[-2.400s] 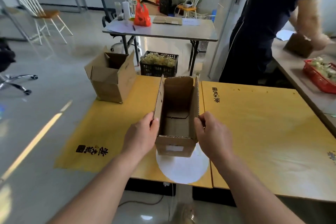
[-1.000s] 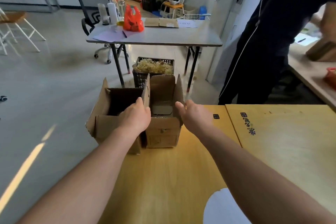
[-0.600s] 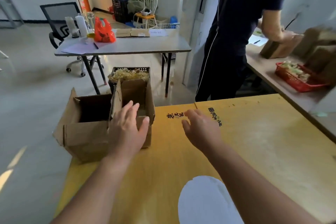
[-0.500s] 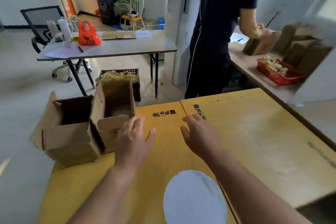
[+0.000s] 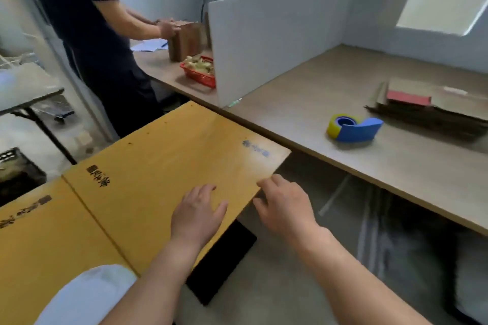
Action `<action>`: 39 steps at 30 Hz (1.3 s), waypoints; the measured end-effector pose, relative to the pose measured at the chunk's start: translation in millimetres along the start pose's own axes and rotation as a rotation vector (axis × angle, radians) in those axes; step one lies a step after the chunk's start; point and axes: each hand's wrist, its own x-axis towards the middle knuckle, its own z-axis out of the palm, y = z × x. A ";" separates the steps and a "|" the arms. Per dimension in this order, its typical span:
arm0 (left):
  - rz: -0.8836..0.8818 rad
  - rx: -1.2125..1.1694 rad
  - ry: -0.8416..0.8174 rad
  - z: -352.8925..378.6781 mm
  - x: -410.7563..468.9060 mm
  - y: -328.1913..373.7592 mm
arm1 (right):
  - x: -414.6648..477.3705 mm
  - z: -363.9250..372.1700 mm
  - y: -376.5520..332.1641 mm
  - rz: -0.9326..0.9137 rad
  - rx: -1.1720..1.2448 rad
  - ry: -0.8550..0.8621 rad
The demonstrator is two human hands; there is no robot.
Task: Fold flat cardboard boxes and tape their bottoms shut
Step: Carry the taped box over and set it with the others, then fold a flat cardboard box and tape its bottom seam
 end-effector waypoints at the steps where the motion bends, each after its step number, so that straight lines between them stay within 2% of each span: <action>1: 0.044 -0.003 -0.014 10.5 6.4 22.6 | -6.4 -8.6 21.5 0.036 -0.009 0.013; 10: 0.434 -0.027 -0.076 82.3 52.8 186.0 | -58.2 -59.4 162.7 0.394 -0.106 0.099; 16: 0.594 -0.066 -0.113 119.1 92.3 263.9 | -59.2 -82.7 233.7 0.558 -0.162 0.124; 23: 0.669 -0.090 -0.150 157.4 177.9 336.8 | -2.8 -92.3 317.4 0.657 -0.201 0.131; 34: 0.687 -0.114 -0.214 196.0 367.6 434.4 | 141.5 -112.5 460.8 0.774 -0.256 0.068; 39: 0.711 -0.100 -0.270 227.3 419.8 474.5 | 163.3 -113.6 513.8 0.847 -0.244 0.065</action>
